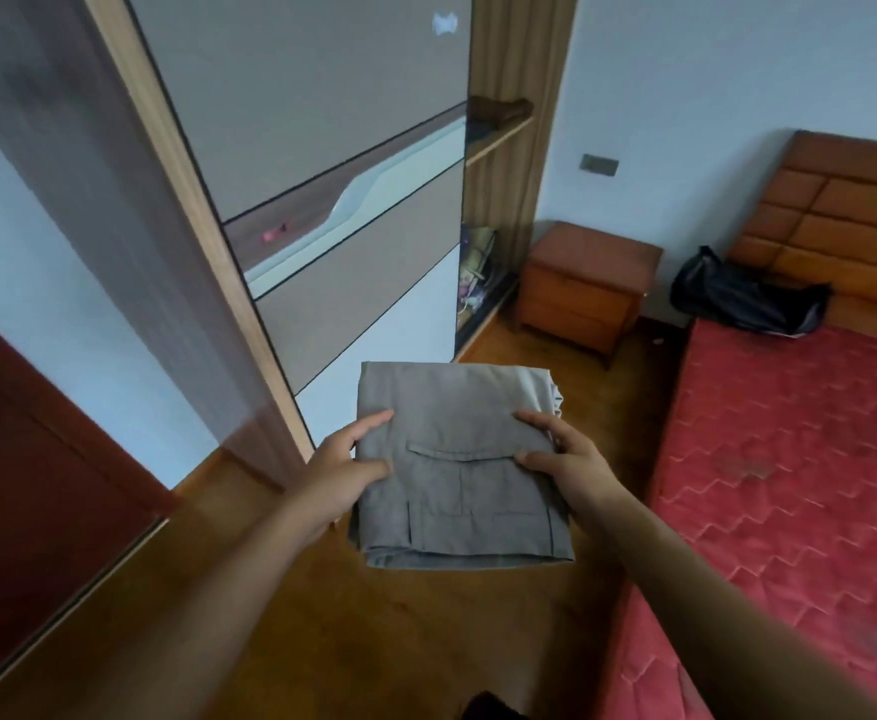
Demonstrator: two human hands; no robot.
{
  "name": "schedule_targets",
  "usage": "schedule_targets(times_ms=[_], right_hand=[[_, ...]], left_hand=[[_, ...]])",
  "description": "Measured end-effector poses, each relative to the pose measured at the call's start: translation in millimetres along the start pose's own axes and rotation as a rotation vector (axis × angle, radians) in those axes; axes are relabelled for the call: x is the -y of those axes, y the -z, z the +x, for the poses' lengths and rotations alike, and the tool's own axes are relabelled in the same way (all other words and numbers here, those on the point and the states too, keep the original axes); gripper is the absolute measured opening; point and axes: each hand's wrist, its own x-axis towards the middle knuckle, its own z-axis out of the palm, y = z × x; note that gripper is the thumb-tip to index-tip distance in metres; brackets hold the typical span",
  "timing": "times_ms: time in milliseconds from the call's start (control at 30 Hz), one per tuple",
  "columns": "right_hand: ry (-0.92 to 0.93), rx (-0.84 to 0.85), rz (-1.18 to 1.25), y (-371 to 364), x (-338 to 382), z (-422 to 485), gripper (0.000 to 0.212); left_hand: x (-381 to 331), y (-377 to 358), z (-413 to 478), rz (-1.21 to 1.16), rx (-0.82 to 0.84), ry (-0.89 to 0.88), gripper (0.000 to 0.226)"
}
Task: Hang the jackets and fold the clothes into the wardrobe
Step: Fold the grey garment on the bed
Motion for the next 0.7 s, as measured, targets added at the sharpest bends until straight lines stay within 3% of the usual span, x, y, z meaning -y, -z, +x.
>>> schedule_targets(times_ms=[267,700], right_hand=[[0.04,-0.136,0.054,96,23,126,0.052],[-0.013,-0.156,0.029,274,126,332,0.051]], left_hand=[[-62,-66,166,0.026,0.152,-0.028,0.061],[-181,-192,412,0.081,0.176,-0.04,0.055]])
